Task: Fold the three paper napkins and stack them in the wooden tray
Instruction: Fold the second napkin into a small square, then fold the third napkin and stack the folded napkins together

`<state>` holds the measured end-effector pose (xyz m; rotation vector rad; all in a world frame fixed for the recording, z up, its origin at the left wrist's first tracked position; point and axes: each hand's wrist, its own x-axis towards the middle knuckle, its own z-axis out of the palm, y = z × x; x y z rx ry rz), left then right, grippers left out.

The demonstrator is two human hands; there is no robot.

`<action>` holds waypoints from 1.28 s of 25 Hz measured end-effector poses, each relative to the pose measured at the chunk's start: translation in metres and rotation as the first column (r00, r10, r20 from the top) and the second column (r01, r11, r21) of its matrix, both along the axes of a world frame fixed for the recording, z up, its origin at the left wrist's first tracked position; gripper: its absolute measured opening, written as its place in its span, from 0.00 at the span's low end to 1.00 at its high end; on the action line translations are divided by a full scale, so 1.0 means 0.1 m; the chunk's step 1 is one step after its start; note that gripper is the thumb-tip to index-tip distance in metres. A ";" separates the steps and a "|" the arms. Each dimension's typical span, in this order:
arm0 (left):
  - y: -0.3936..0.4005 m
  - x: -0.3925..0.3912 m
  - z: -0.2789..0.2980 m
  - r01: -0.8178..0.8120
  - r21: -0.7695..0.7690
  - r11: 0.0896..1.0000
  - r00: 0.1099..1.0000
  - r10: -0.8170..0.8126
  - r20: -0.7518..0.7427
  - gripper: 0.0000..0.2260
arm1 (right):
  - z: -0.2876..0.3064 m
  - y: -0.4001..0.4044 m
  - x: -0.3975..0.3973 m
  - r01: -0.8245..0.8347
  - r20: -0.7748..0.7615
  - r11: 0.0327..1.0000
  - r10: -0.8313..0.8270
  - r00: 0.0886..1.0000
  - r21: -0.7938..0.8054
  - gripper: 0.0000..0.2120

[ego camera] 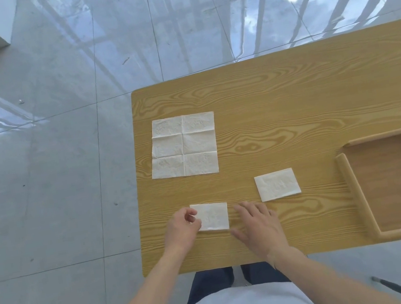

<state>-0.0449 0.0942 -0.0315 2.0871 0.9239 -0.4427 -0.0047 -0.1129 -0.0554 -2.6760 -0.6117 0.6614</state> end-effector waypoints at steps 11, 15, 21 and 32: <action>0.16 0.21 -0.08 0.578 0.380 0.723 0.812 -0.557 -0.175 0.19 | 0.00 0.49 0.17 -0.006 0.058 0.996 0.011 0.998 -0.085 0.23; 0.24 0.26 -0.11 0.561 0.337 0.756 0.821 -0.559 -0.113 0.13 | 0.01 0.57 0.17 0.036 0.044 0.993 -0.031 0.999 -0.108 0.22; 0.29 0.30 -0.13 0.594 0.266 0.759 0.794 -0.607 -0.041 0.12 | 0.02 0.64 0.23 0.070 -0.010 0.991 -0.072 0.997 -0.118 0.22; 0.05 0.35 0.00 0.358 -0.136 0.924 0.921 -0.326 0.211 0.08 | 0.15 0.24 0.45 0.165 -0.251 0.984 -0.142 0.957 0.073 0.06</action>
